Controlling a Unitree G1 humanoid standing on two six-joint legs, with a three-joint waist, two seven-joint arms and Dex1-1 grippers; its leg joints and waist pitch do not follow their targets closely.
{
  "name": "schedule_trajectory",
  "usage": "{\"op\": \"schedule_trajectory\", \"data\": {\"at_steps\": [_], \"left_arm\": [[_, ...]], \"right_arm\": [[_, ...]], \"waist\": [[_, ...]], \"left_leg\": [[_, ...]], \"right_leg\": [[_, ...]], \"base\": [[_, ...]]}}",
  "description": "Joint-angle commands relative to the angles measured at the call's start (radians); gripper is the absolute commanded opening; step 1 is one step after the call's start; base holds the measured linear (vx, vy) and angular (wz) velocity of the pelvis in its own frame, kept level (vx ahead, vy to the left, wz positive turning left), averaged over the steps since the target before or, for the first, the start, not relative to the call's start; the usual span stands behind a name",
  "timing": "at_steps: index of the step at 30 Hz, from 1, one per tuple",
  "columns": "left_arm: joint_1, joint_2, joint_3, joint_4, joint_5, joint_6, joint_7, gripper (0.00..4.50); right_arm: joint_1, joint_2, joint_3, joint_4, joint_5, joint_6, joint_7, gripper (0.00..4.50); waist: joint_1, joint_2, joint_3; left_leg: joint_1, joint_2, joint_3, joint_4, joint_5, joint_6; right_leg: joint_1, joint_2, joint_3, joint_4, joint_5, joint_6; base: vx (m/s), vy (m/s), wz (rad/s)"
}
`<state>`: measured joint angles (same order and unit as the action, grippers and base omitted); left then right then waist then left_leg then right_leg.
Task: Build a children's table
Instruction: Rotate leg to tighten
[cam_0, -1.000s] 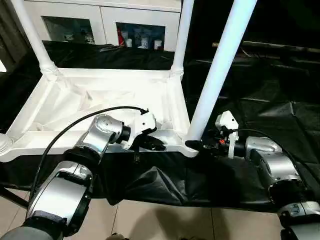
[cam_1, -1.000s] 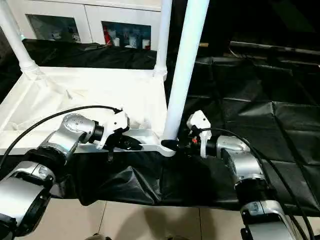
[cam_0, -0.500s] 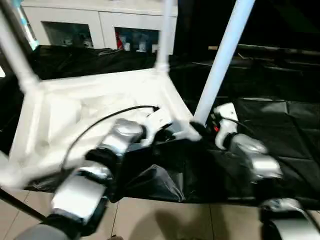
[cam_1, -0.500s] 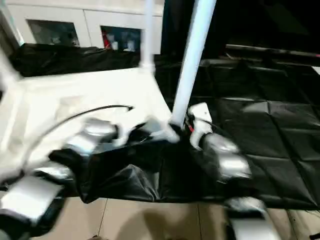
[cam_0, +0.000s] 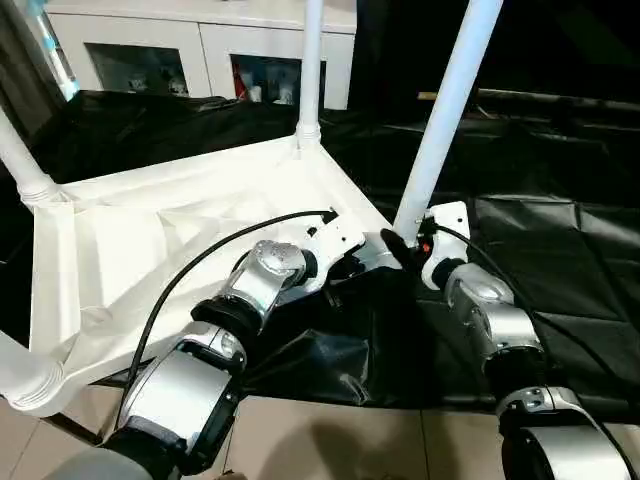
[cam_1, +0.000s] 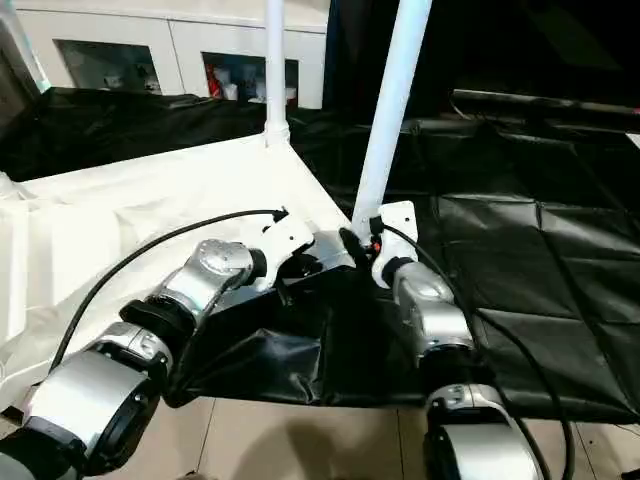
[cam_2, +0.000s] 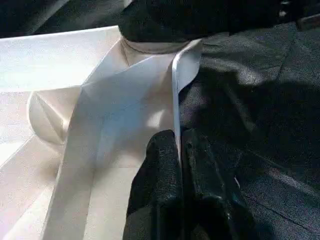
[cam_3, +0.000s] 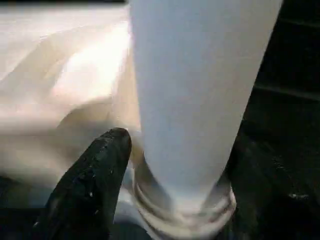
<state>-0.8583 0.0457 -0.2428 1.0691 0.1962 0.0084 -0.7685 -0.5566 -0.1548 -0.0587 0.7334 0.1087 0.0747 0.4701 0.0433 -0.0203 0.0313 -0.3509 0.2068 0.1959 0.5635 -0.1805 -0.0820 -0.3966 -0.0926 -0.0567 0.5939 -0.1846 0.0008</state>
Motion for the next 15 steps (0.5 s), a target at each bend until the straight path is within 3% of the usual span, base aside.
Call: {"op": "schedule_trajectory", "data": {"at_steps": [1,4,6,9,11,15], "left_arm": [[0.034,0.010,-0.053,0.006,0.000,-0.043,-0.144,0.00],[0.045,0.046,-0.052,-0.008,-0.007,-0.062,-0.228,0.00],[0.056,0.078,-0.056,-0.029,-0.019,-0.068,-0.317,0.00],[0.069,0.106,-0.056,-0.059,-0.045,-0.067,-0.416,0.00],[0.081,0.129,-0.056,-0.088,-0.068,-0.062,-0.497,0.00],[0.095,0.175,-0.060,-0.118,-0.087,-0.052,-0.589,0.00]], "right_arm": [[0.043,-0.028,0.111,-0.042,0.019,0.029,0.247,3.05],[0.071,-0.090,0.136,-0.092,0.034,0.026,0.381,3.05],[0.094,-0.139,0.158,-0.131,0.044,0.031,0.478,3.05],[0.106,-0.172,0.161,-0.158,0.061,0.048,0.549,3.05],[0.108,-0.193,0.156,-0.173,0.074,0.061,0.591,3.05],[0.117,-0.226,0.165,-0.203,0.094,0.084,0.657,3.05]], "waist": [[0.009,-0.008,-0.042],[0.010,-0.008,-0.043],[0.013,-0.008,-0.046],[0.017,-0.006,-0.046],[0.021,-0.006,-0.047],[0.028,0.000,-0.048]], "left_leg": [[-0.002,0.020,-0.010,-0.062,-0.287,0.077],[-0.010,0.022,-0.012,-0.063,-0.253,0.086],[-0.005,0.024,-0.011,-0.059,-0.226,0.087],[-0.008,0.026,-0.007,-0.057,-0.194,0.101],[-0.008,0.028,-0.008,-0.058,-0.186,0.101],[-0.002,0.032,-0.002,-0.052,-0.177,0.110]], "right_leg": [[0.040,-0.047,0.034,-0.093,-0.302,-0.177],[0.044,-0.050,0.033,-0.087,-0.286,-0.186],[0.044,-0.050,0.033,-0.082,-0.246,-0.206],[0.047,-0.045,0.031,-0.071,-0.158,-0.241],[0.050,-0.046,0.029,-0.068,-0.145,-0.252],[0.045,-0.044,0.030,-0.057,-0.066,-0.292]], "base": [[0.000,0.000,0.00],[0.000,0.000,0.00],[0.000,0.000,0.00],[0.000,0.000,0.00],[0.000,0.000,0.00],[0.000,0.000,0.00]]}}
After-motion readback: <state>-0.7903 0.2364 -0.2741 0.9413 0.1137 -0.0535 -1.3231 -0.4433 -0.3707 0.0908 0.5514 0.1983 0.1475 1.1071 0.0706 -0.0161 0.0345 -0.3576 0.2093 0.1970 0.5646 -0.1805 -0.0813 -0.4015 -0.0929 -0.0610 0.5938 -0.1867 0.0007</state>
